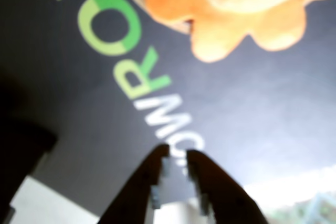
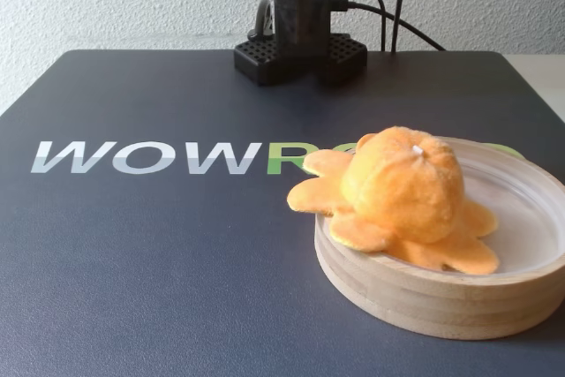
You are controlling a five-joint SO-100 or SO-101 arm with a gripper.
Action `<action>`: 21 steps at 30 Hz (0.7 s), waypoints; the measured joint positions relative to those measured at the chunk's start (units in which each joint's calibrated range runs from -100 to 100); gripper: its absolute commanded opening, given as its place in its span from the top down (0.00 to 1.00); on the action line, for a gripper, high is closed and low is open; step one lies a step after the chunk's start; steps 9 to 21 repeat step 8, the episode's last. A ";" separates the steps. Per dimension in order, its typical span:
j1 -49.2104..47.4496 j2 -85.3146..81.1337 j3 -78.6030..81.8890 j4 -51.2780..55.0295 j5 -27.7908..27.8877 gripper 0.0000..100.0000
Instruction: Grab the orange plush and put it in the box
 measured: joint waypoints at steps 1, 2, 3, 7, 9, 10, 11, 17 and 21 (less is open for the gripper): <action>0.15 0.00 -0.27 0.00 0.00 0.97; 0.15 0.00 -0.45 0.00 0.00 0.97; 0.15 0.00 -0.63 0.00 0.00 0.97; -0.37 0.00 -0.81 0.00 0.00 0.97; -0.37 0.00 -0.81 0.00 0.00 0.97; -0.37 0.00 -0.81 0.00 0.00 0.97; -0.37 0.00 -0.81 0.00 0.00 0.97; -0.37 0.00 -0.81 0.00 0.00 0.97; -0.37 0.00 -0.81 0.00 0.00 0.97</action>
